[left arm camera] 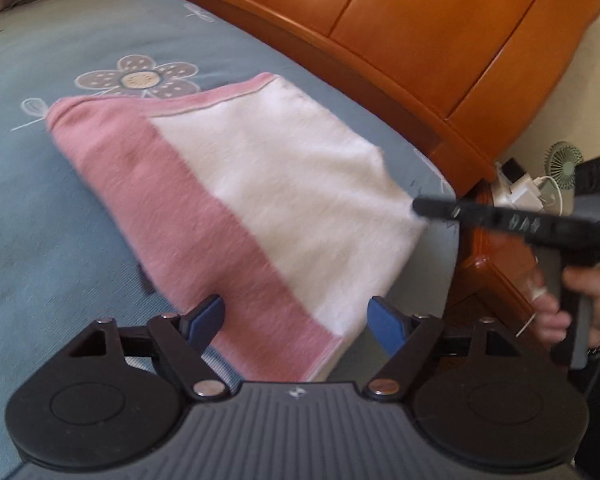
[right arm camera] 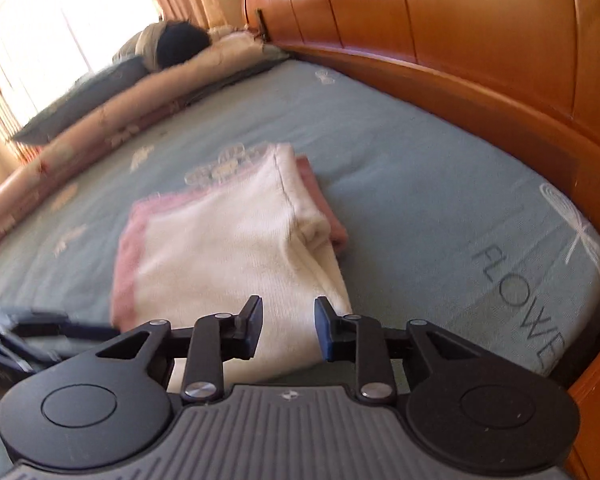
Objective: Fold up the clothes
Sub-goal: 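Open both grippers and release the folded sweater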
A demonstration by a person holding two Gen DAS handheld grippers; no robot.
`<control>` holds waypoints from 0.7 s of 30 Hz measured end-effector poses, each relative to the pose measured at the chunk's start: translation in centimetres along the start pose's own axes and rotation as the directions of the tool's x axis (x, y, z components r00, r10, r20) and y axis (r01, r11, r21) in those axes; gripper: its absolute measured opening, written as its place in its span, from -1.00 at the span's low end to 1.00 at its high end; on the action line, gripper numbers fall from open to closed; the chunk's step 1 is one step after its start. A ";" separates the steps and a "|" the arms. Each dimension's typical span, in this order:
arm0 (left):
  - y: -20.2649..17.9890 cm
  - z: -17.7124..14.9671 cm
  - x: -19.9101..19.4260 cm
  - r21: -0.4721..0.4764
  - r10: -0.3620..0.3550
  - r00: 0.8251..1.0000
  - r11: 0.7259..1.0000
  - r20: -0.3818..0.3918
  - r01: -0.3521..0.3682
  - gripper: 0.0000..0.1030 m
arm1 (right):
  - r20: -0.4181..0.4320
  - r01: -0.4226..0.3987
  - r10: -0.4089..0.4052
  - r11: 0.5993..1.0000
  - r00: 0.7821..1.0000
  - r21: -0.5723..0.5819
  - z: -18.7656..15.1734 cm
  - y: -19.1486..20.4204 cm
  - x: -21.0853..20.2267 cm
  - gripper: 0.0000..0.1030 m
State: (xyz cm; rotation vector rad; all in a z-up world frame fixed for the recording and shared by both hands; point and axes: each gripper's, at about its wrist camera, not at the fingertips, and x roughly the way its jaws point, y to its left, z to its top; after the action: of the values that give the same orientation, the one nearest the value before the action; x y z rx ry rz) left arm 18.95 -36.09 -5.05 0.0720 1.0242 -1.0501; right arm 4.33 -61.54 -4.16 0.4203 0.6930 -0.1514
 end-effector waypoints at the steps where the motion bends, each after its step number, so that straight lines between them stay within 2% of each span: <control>1: 0.1 -0.2 -0.6 0.000 -0.002 1.000 1.000 0.013 0.002 0.52 | 0.022 0.010 -0.009 1.000 1.000 -0.021 0.7 0.5 -0.4 -0.36; 4: 0.3 -0.8 -2.7 -0.001 0.027 0.997 1.000 0.067 -0.027 0.62 | 0.057 0.013 -0.008 0.997 0.998 -0.076 3.0 1.9 -0.2 -0.35; 7: 0.8 -1.5 -3.9 -0.006 0.102 0.991 0.995 0.086 -0.102 0.65 | 0.068 0.041 -0.032 0.992 0.997 -0.123 5.5 3.7 2.2 -0.36; 12: 2.1 -2.8 -4.7 0.024 0.206 0.975 0.978 0.085 -0.209 0.65 | -0.017 0.088 -0.091 0.990 0.996 -0.112 7.3 4.0 8.9 -0.36; 15: 3.2 -3.6 -5.4 -0.005 0.233 0.967 0.972 0.103 -0.234 0.65 | -0.060 0.144 -0.152 0.982 0.987 -0.119 7.0 3.3 11.8 -0.41; 18: 4.5 -4.2 -6.3 -0.036 0.238 0.964 0.971 0.116 -0.236 0.65 | -0.044 0.143 -0.147 0.987 0.988 -0.077 7.5 3.4 11.2 -0.40; 21: 5.2 -4.6 -6.9 -0.054 0.260 0.957 0.965 0.129 -0.255 0.65 | 0.006 0.127 -0.127 0.988 0.992 -0.089 8.2 4.9 9.9 -0.36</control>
State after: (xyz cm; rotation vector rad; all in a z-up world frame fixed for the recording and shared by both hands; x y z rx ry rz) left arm 19.04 -26.37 -4.67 0.1000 0.8839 -0.7869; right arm 18.06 -60.55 -3.31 0.2899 0.7240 -0.2402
